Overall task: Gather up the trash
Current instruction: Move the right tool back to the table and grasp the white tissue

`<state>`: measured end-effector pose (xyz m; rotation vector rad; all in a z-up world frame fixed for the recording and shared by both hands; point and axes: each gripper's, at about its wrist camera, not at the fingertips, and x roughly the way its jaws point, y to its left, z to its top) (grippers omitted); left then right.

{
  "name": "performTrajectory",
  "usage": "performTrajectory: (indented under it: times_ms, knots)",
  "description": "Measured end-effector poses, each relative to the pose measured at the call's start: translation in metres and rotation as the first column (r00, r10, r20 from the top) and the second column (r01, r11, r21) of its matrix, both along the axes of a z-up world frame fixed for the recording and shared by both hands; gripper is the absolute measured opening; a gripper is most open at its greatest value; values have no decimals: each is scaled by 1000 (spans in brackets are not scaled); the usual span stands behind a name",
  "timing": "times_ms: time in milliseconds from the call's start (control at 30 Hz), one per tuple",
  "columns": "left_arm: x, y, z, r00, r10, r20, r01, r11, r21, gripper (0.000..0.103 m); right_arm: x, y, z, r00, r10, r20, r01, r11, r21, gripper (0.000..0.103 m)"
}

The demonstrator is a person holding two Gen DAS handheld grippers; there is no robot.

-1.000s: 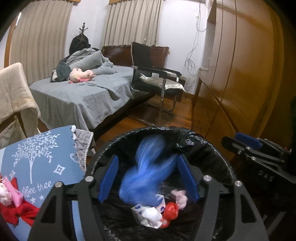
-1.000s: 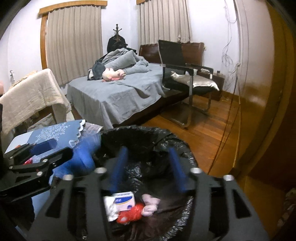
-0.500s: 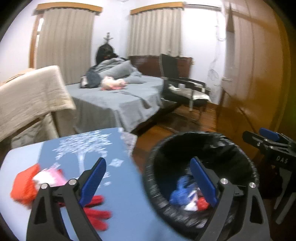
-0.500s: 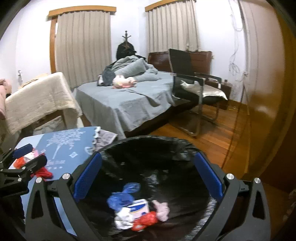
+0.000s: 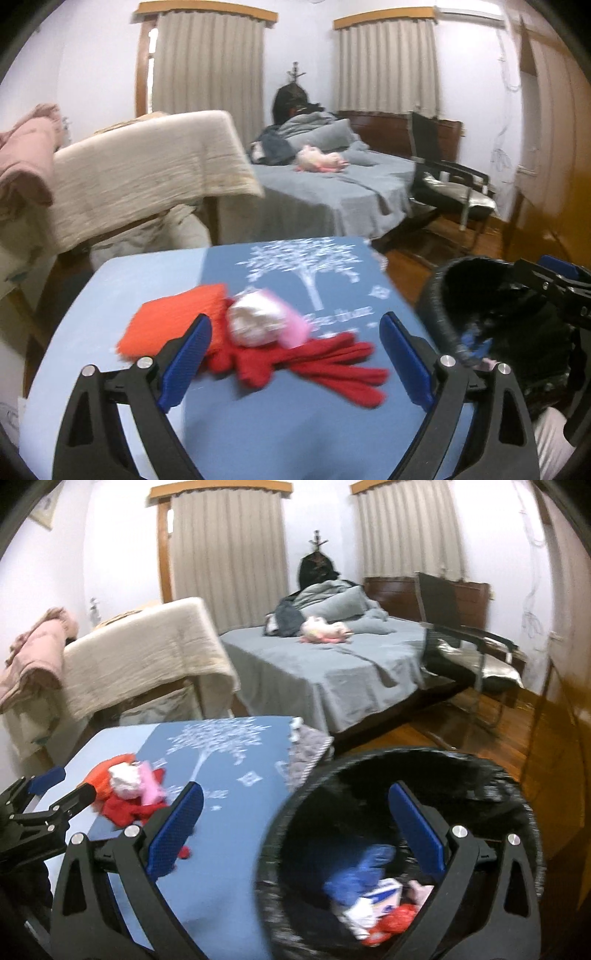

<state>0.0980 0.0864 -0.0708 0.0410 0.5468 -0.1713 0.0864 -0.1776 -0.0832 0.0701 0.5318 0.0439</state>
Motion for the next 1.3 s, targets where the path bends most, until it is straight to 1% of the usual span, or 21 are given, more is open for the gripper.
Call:
performTrajectory:
  times_ms: [233,400,700,800,900,1000,1067,1133,1200,1267,1300]
  knots:
    - [5,41,-18,995,93,-29,-93,996,1,90,23,52,-10,995,94,-19,-94,996,-5,98]
    - [8,65,-24,989,143,-26,-143,990,1,90,40,81,-16,990,142,-22,-142,990,-3,98]
    - [18,111,-33,967,255,-31,-255,967,8,90,71,135,-30,970,240,-37,-240,971,-2,97]
    - [19,124,-35,958,287,-18,-286,958,29,89,80,152,-34,962,271,-42,-271,963,-2,97]
    - [21,135,-37,951,309,-20,-308,951,29,89,89,172,-39,950,307,-56,-308,951,-5,91]
    - [24,146,-38,943,331,-27,-330,944,24,87,97,187,-45,938,337,-78,-338,941,-1,82]
    - [25,152,-40,941,337,-32,-336,941,20,87,100,193,-48,933,348,-88,-349,937,6,81]
    - [28,156,-42,941,338,-37,-337,941,19,86,103,200,-53,928,360,-100,-361,933,7,76]
    - [29,158,-44,941,336,-43,-336,942,14,86,106,205,-56,921,373,-114,-374,927,10,68]
    - [31,159,-45,942,333,-48,-333,943,5,85,109,209,-60,912,389,-131,-391,920,18,55]
    - [32,159,-45,943,330,-48,-330,944,1,86,110,210,-62,905,403,-140,-403,915,27,52]
